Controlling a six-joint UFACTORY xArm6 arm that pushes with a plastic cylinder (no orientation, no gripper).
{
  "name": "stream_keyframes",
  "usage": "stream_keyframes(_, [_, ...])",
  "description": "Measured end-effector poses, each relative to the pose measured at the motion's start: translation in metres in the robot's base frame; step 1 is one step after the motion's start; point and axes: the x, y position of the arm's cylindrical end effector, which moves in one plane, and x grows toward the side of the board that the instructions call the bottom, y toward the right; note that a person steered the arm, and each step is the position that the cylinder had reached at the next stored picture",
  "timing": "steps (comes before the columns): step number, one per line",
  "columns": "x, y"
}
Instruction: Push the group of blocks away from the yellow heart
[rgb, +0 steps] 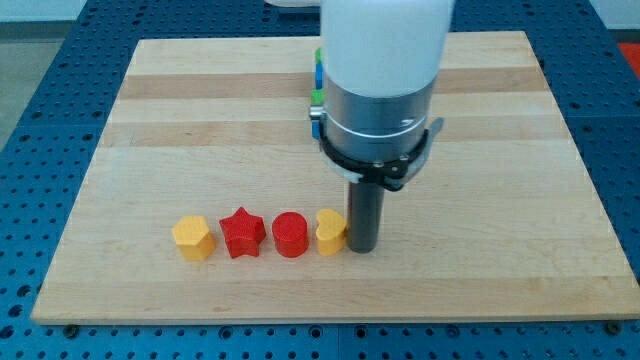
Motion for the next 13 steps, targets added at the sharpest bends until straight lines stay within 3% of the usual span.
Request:
stream_keyframes(10, [0.0,-0.165])
stream_keyframes(12, [0.0,-0.153])
stream_keyframes(13, [-0.025,-0.145])
